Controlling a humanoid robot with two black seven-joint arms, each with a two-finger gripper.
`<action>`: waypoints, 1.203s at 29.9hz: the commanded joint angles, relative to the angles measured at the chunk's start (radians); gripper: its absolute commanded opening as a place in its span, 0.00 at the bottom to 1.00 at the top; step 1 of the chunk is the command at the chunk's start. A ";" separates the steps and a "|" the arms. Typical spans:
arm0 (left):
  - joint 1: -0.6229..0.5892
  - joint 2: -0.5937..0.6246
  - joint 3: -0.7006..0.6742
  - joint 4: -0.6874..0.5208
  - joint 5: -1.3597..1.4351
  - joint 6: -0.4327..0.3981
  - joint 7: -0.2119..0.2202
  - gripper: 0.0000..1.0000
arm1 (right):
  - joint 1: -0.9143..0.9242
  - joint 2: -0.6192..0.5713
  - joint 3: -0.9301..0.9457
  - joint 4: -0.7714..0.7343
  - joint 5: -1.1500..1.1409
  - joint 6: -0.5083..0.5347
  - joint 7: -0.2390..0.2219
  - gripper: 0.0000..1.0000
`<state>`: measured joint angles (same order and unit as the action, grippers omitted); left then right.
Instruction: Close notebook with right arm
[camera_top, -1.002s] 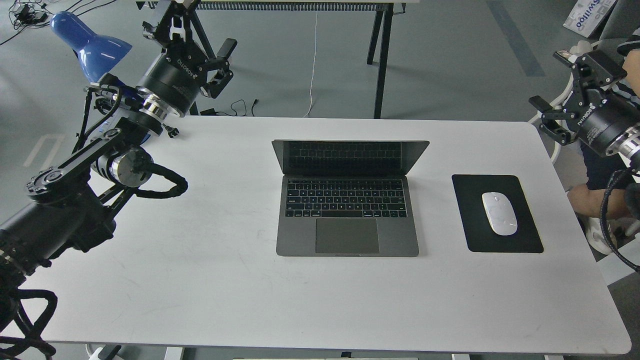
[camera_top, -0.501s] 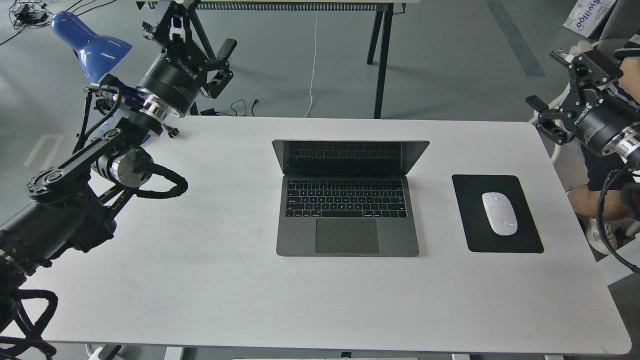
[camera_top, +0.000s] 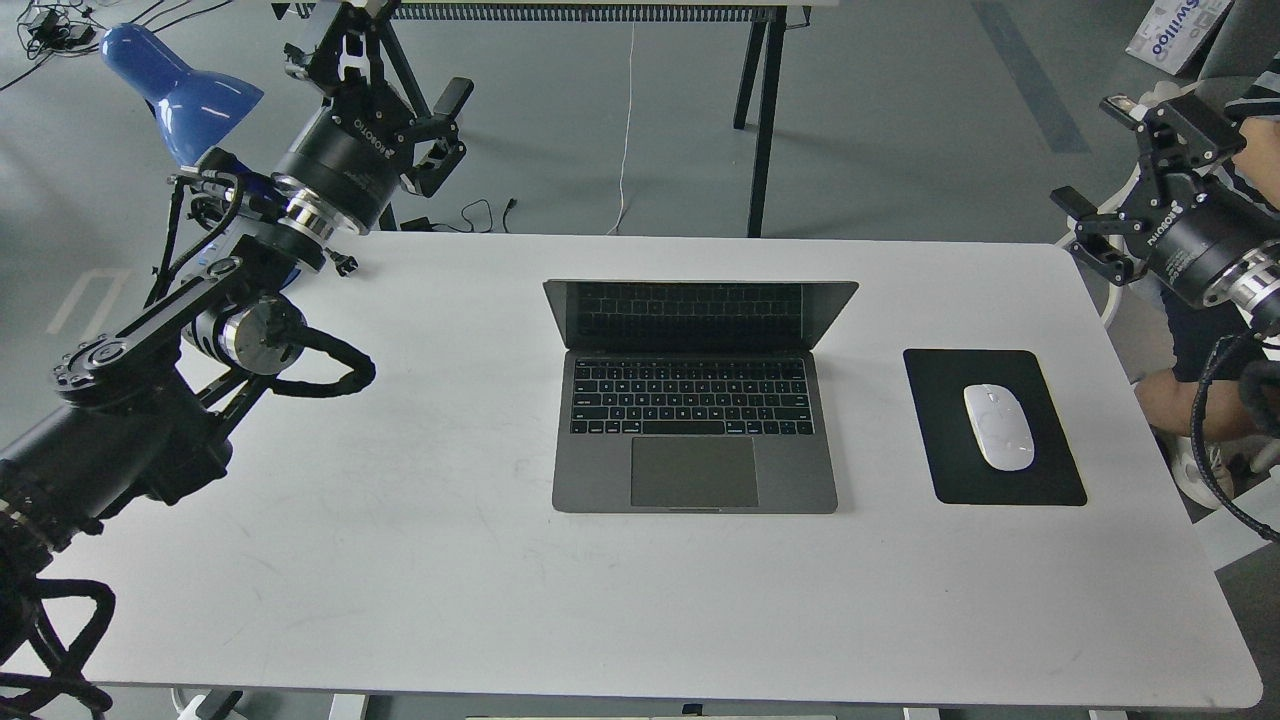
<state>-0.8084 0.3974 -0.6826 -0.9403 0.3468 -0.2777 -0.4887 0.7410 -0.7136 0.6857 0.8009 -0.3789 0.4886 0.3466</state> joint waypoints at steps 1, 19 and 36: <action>0.000 -0.002 0.000 0.000 0.000 0.000 0.000 1.00 | 0.026 0.005 -0.011 0.001 -0.002 0.000 -0.005 1.00; 0.000 0.000 0.000 0.000 -0.002 -0.001 0.000 1.00 | 0.377 0.103 -0.439 -0.008 -0.064 -0.059 -0.006 1.00; 0.000 0.000 0.000 0.000 -0.002 -0.001 0.000 1.00 | 0.391 0.243 -0.477 -0.043 -0.152 -0.073 -0.018 1.00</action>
<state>-0.8084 0.3973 -0.6827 -0.9404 0.3454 -0.2793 -0.4887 1.1321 -0.4784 0.2293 0.7576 -0.5292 0.4159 0.3289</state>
